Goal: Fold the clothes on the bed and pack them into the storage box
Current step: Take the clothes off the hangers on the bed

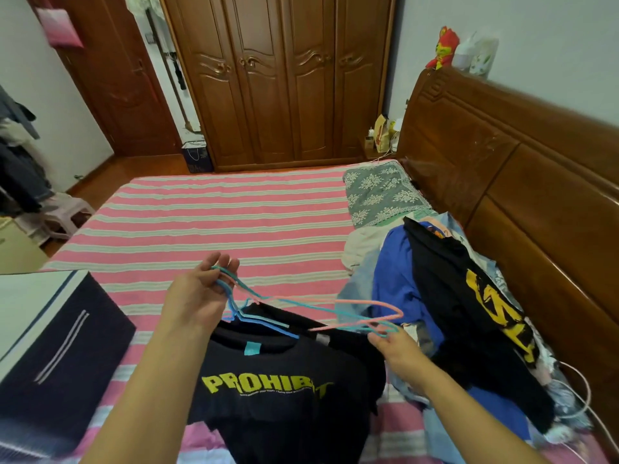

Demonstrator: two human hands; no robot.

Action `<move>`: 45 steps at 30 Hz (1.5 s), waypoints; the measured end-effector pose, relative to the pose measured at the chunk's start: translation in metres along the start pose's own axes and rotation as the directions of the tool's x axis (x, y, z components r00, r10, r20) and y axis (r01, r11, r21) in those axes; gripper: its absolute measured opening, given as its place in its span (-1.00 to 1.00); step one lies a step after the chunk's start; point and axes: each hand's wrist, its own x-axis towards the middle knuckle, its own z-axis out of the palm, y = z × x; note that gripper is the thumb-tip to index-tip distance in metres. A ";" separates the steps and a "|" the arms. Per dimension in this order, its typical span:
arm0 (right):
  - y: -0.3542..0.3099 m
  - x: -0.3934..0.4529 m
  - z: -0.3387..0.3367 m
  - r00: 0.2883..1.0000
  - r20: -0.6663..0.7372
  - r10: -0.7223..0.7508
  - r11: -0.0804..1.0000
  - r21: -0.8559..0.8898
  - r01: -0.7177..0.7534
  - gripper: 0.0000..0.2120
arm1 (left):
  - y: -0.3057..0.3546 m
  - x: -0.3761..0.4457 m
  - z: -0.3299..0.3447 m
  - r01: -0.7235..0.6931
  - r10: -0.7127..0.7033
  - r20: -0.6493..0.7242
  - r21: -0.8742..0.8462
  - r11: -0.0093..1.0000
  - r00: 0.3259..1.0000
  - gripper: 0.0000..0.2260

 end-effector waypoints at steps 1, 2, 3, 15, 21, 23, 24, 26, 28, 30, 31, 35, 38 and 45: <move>-0.003 0.001 0.006 1.000 0.023 -0.006 0.994 0.106 0.004 -0.93 | 0.004 -0.004 0.000 0.010 -0.009 0.021 -0.036 0.999 1.000 -0.74; -0.007 0.001 0.010 0.999 0.051 -0.018 0.988 0.157 0.009 -0.96 | 0.010 -0.008 0.001 0.013 -0.011 0.036 -0.065 0.998 0.999 -0.77; -0.011 0.002 0.013 0.996 0.075 -0.041 0.989 0.145 0.030 -0.94 | 0.018 -0.010 0.002 0.009 -0.006 0.040 -0.073 0.997 0.999 -0.81; -0.015 0.050 -0.006 0.879 -0.414 0.237 0.963 -0.023 -0.270 -0.73 | 0.103 -0.003 0.006 -0.137 0.107 0.181 0.162 0.977 0.978 -0.80; -0.107 0.036 -0.058 0.756 -0.652 0.064 0.982 0.176 0.069 -0.84 | 0.095 0.008 0.020 -0.227 0.186 0.152 0.332 0.915 0.971 -0.78; -0.133 0.017 -0.070 0.766 -0.636 -0.092 0.974 0.102 0.201 -0.82 | 0.081 0.011 0.028 -0.226 0.185 0.142 0.368 0.902 0.972 -0.76; -0.146 0.001 -0.073 0.749 -0.638 -0.180 0.960 0.051 0.274 -0.83 | 0.071 0.011 0.034 -0.220 0.178 0.140 0.402 0.889 0.974 -0.75; -0.170 -0.031 -0.080 0.661 -0.680 -0.318 0.914 -0.034 0.404 -0.89 | 0.048 0.009 0.049 -0.214 0.164 0.150 0.431 0.877 0.975 -0.74; -0.198 -0.062 -0.092 0.525 -0.751 -0.402 0.856 -0.104 0.506 -0.90 | 0.030 0.007 0.064 -0.226 0.184 0.137 0.431 0.874 0.973 -0.73; -0.228 -0.089 -0.112 0.365 -0.811 -0.457 0.788 -0.180 0.588 -0.86 | 0.016 0.009 0.077 -0.245 0.212 0.125 0.448 0.860 0.969 -0.72; -0.240 -0.099 -0.125 0.300 -0.834 -0.464 0.758 -0.197 0.622 -0.87 | 0.011 0.011 0.083 -0.254 0.218 0.131 0.453 0.854 0.967 -0.72; -0.271 -0.100 -0.173 0.309 -0.841 -0.445 0.776 -0.190 0.601 -0.85 | -0.003 0.016 0.099 -0.231 0.175 0.161 0.468 0.853 0.971 -0.72; -0.272 -0.051 -0.207 0.474 -0.803 -0.361 0.881 -0.128 0.455 -0.83 | -0.013 0.015 0.110 -0.209 0.127 0.201 0.465 0.861 0.971 -0.74; -0.271 0.082 -0.261 0.622 -0.719 -0.310 0.950 -0.207 0.235 -0.90 | -0.028 0.012 0.098 -0.221 0.027 0.317 0.595 0.773 0.948 -0.75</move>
